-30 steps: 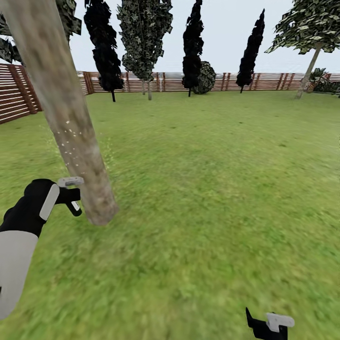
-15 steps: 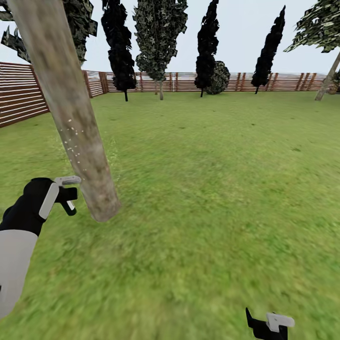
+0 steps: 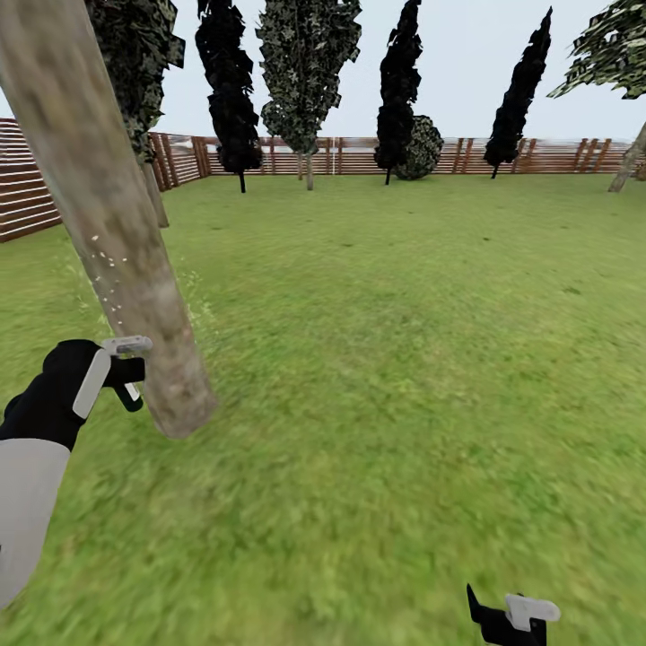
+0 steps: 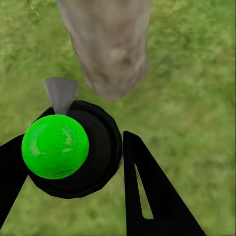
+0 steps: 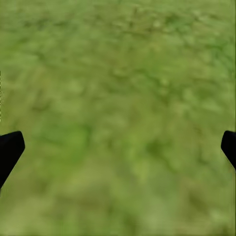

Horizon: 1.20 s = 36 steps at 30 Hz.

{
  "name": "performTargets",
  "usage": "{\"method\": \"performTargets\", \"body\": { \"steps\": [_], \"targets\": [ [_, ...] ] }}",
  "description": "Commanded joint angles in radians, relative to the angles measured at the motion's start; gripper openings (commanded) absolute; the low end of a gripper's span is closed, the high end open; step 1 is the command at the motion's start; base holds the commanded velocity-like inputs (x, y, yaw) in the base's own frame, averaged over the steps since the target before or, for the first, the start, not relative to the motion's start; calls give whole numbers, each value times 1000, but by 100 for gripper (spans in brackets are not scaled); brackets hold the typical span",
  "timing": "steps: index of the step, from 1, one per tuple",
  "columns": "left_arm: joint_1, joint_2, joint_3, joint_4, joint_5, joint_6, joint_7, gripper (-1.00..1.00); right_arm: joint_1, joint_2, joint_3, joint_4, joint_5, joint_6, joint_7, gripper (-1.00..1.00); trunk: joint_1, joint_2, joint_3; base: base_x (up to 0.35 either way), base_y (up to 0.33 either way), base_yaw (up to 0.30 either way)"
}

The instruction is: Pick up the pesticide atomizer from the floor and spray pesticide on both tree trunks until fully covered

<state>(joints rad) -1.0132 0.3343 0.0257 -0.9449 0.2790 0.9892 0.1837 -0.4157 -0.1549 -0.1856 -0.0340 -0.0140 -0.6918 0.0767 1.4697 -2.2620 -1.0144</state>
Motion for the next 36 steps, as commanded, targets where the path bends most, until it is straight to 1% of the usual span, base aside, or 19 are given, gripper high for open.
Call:
{"method": "performTargets", "body": {
  "steps": [1,3,4,6,7,9,10,11,15,17,18,21,22,23,24,25,26,31,36],
  "targets": [
    [1,1,1,0,0,-1,6,-100,0,0,0,0,0,0,0,100,0,0,0,272,-166,251],
    [17,3,3,14,-1,-11,32,-100,0,0,0,0,0,0,0,100,0,0,0,232,-134,93],
    [50,1,2,17,-1,-31,38,-100,0,0,0,0,0,0,0,100,0,0,0,133,-65,32],
    [165,-2,1,20,3,-82,45,-100,0,5,0,0,11,0,0,100,0,0,0,36,-18,9],
    [219,-5,3,20,9,-130,45,-100,0,6,0,0,13,0,0,100,0,0,0,7,-4,2],
    [296,-3,5,20,13,-204,37,-100,0,9,0,1,14,0,0,100,0,0,0,35,-83,1],
    [323,-2,6,17,15,-218,37,-100,0,9,0,2,14,0,-1,100,0,0,0,113,-210,0],
    [336,-2,6,14,16,-225,39,-100,0,9,0,2,14,0,0,100,0,0,0,129,-237,0],
    [358,-7,4,5,19,-228,40,-100,0,10,0,2,14,0,-1,100,0,0,0,133,-251,0],
    [359,-25,4,-3,20,-228,40,-100,0,13,0,2,14,0,-1,100,0,0,0,45,-268,129],
    [360,-29,5,-17,19,-228,40,-100,0,14,0,2,14,0,-1,100,0,0,0,92,-265,240],
    [369,-30,7,-39,21,-227,38,-100,0,15,0,2,14,0,-1,100,0,0,0,186,-219,265],
    [371,-30,18,-41,26,-226,34,-100,0,16,0,2,15,0,0,100,0,0,0,227,-195,274],
    [371,-31,38,-41,42,-226,31,-100,0,18,0,2,15,0,-1,100,0,0,0,231,-192,275],
    [372,-30,63,-42,76,-226,27,-100,0,20,0,2,15,0,-1,100,0,0,0,234,-190,275],
    [373,-30,74,-42,96,-227,25,-100,0,21,0,2,15,0,-1,100,0,0,0,235,-189,275],
    [373,-29,79,-41,102,-229,25,-100,0,21,0,2,15,0,-1,100,0,0,0,236,-188,275],
    [373,-30,77,-41,107,-231,25,-100,0,21,0,2,16,0,-1,100,0,0,0,228,-193,249],
    [373,-31,76,-41,106,-231,25,-100,0,21,0,2,15,0,0,100,0,0,0,145,-247,23]
  ]
}}
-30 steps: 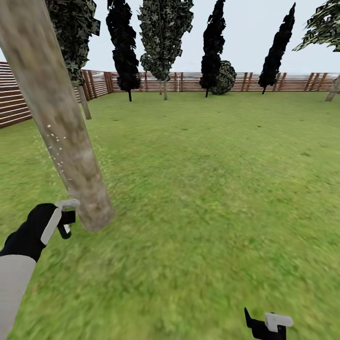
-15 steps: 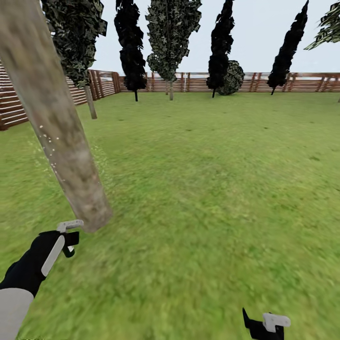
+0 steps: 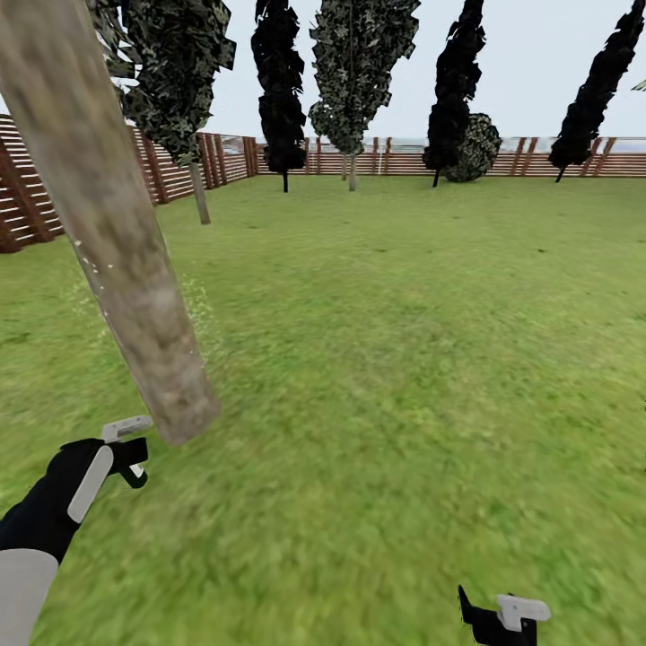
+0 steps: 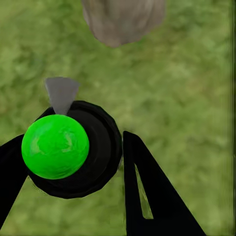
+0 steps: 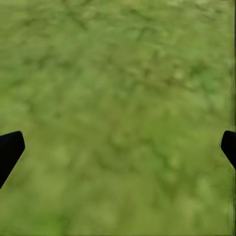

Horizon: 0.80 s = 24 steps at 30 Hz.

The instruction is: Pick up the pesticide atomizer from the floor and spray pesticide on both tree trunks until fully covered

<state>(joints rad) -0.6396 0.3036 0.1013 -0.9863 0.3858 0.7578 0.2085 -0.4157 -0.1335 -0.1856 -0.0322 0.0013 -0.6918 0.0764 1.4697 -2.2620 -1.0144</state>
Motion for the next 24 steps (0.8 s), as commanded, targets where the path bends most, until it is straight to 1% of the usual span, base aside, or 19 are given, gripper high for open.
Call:
{"method": "performTargets", "body": {
  "steps": [1,5,11,15,17,20,24],
  "targets": [
    [0,0,0,0,-2,0,0,-100,0,0,0,0,0,0,0,100,0,0,0,130,-259,1],
    [0,0,1,0,-5,0,0,-100,0,0,0,0,0,0,0,100,0,0,0,195,-220,0],
    [0,0,1,2,-6,0,0,-100,0,0,0,0,0,0,0,100,0,0,0,299,-103,5],
    [0,0,1,3,-7,0,1,-100,0,1,0,0,0,0,0,100,0,0,-3,331,-7,157],
    [1,0,1,3,-7,0,3,-100,0,1,0,0,0,0,-1,100,0,0,-4,124,0,137],
    [1,0,1,4,-7,3,6,-100,0,1,0,0,-1,0,0,100,0,0,-5,73,-27,15],
    [1,-2,0,6,-6,5,5,-100,0,1,0,0,0,0,0,100,0,0,-5,212,-179,0]
  ]
}}
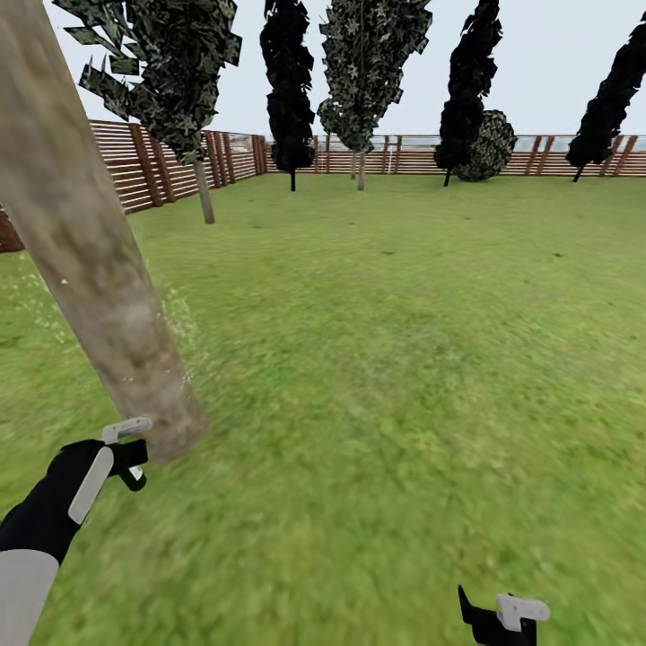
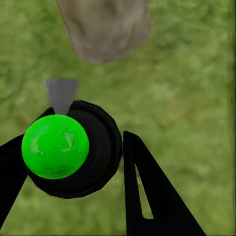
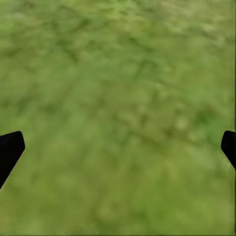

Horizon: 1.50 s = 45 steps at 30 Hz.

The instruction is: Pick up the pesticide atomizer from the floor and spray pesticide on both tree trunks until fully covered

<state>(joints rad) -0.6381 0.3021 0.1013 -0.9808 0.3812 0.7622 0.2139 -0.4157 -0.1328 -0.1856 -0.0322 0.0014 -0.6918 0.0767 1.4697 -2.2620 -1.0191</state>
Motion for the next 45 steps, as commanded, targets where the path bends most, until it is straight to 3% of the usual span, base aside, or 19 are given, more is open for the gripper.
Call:
{"method": "performTargets", "body": {
  "steps": [1,4,7,14,18,21,22,23,24,26,27,28,30,31,33,35,40,43,45],
  "targets": [
    [0,-2,0,0,-1,0,0,-100,0,0,0,0,0,0,0,100,0,0,0,190,-217,0],
    [0,-7,0,12,1,0,-2,-100,0,1,0,0,0,0,0,100,0,0,0,83,-215,0],
    [8,-58,-4,88,-5,-7,-3,-100,0,0,0,0,0,0,0,100,0,0,0,8,-34,0],
    [-23,-80,-36,50,-9,0,19,-100,1,0,0,11,0,0,0,100,0,0,0,0,-1,0],
    [-57,-69,-38,40,-11,69,163,-100,1,-1,0,11,0,0,0,100,0,0,0,0,0,0],
    [-58,-38,-39,37,-10,88,183,-100,2,0,0,11,0,0,0,100,0,0,0,0,0,0],
    [-58,-44,-44,36,-9,90,183,-100,2,0,0,11,1,0,0,100,0,0,0,0,0,0],
    [-58,-50,-71,29,-9,90,182,-100,2,-1,0,11,1,0,0,100,0,0,0,0,0,0],
    [-58,-64,-155,-12,-9,98,184,-100,2,-1,0,11,1,0,0,100,0,0,0,0,0,0],
    [-69,-99,-207,-100,-11,199,187,-100,2,-1,0,11,2,0,0,100,0,0,0,0,0,0],
    [-77,-106,-212,-121,-11,225,188,-100,2,0,0,11,2,0,0,100,0,0,0,0,0,0],
    [-81,-96,-207,-130,-12,237,188,-100,3,-1,0,11,2,0,0,100,0,0,0,0,0,0],
    [-79,-81,-124,-131,-13,239,187,-100,3,-1,0,11,2,0,0,100,0,0,0,0,0,0],
    [-78,-57,-94,-131,-13,240,187,-100,3,0,0,11,1,0,0,100,0,0,0,0,0,0],
    [-72,2,-76,-131,-13,241,185,-100,3,0,0,11,1,0,0,100,0,0,0,0,0,0],
    [-68,20,-73,-131,-13,240,185,-100,3,0,0,11,2,0,0,100,0,0,0,0,0,0],
    [-76,8,-82,-144,-9,240,185,-100,3,0,0,11,2,0,0,100,0,0,0,-275,0,0],
    [-86,5,-84,-220,-10,243,186,-100,3,0,1,11,2,0,0,100,0,0,0,-63,0,0],
    [-143,8,-84,-239,-12,251,186,-100,3,0,1,11,9,0,0,100,0,0,0,-5,0,0]
  ]
}}
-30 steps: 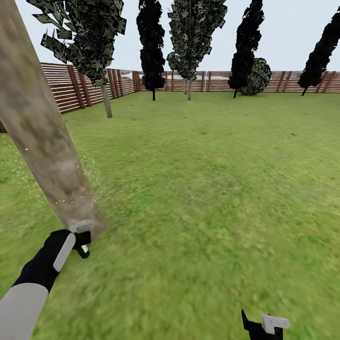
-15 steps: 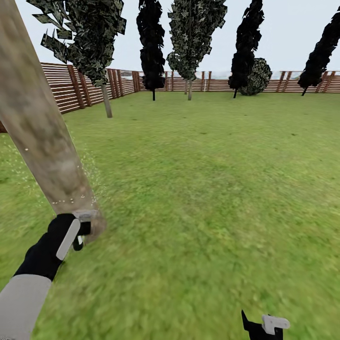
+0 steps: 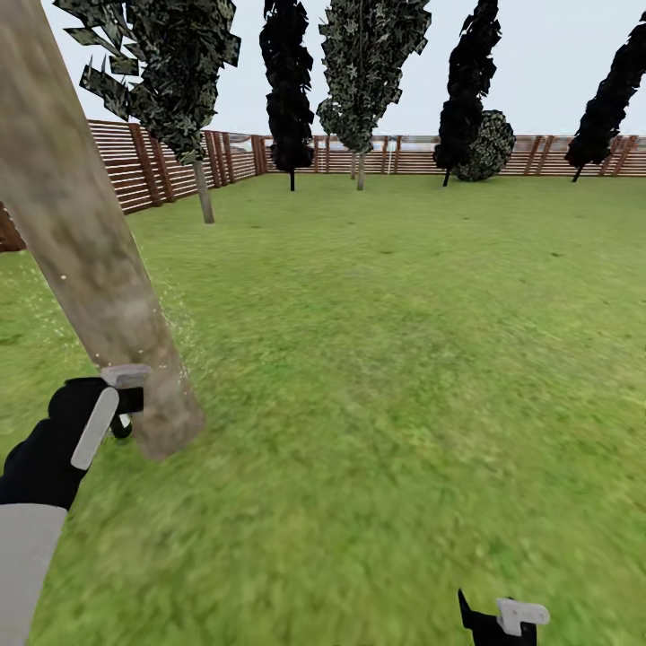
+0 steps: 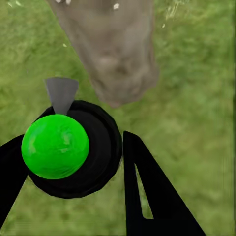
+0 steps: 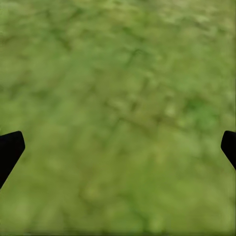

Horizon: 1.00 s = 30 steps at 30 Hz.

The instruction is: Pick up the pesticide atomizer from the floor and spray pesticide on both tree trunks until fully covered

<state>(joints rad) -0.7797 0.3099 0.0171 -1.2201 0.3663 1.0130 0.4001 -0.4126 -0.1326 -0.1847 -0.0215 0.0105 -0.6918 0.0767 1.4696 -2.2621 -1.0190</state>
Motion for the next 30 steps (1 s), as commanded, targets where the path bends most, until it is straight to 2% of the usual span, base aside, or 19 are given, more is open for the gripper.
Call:
{"method": "performTargets", "body": {
  "steps": [1,2,5,6,12,14,16,19,21,22,23,26,28,30],
  "targets": [
    [-23,8,3,-3,2,2,0,-100,0,0,0,0,20,0,0,100,0,0,0,-1,0,0],
    [-30,24,7,-4,2,3,0,-100,0,1,0,0,33,0,-1,100,0,0,0,0,0,0],
    [-33,82,12,-4,4,4,0,-100,0,1,-1,0,39,0,-1,100,0,0,0,0,0,0],
    [-30,93,10,-5,3,4,0,-100,0,1,-1,0,40,0,-1,100,0,0,0,0,0,0],
    [-32,92,3,-6,2,5,13,-100,0,1,-1,0,40,0,-1,100,0,0,0,0,0,0],
    [-33,89,3,-33,11,7,17,-100,0,1,-1,0,40,0,-1,100,0,0,0,0,0,0],
    [-29,83,2,-119,35,9,15,-100,0,1,-1,0,40,0,-1,100,0,0,0,0,0,0],
    [-23,83,-18,-126,43,9,11,-100,0,1,-1,0,40,0,-1,100,0,0,0,0,0,0],
    [-26,87,-28,-125,94,10,3,-100,0,1,-1,0,40,0,-1,100,0,0,0,0,0,0],
    [-29,92,-30,-124,120,11,-15,-100,0,1,-1,0,40,0,-1,100,0,0,0,0,0,0],
    [-31,95,-31,-123,129,15,-61,-100,0,1,-1,0,40,0,-1,100,0,0,0,0,0,0],
    [-33,111,-36,-112,131,16,-194,-100,0,1,-1,0,40,0,-1,100,0,0,0,0,0,0],
    [-33,115,-89,-93,128,17,-217,-100,0,1,-1,0,41,0,-1,100,0,0,0,0,0,0],
    [-31,115,-119,-79,128,17,-219,-100,0,1,-1,0,42,0,0,100,0,0,0,0,0,0]
  ]
}}
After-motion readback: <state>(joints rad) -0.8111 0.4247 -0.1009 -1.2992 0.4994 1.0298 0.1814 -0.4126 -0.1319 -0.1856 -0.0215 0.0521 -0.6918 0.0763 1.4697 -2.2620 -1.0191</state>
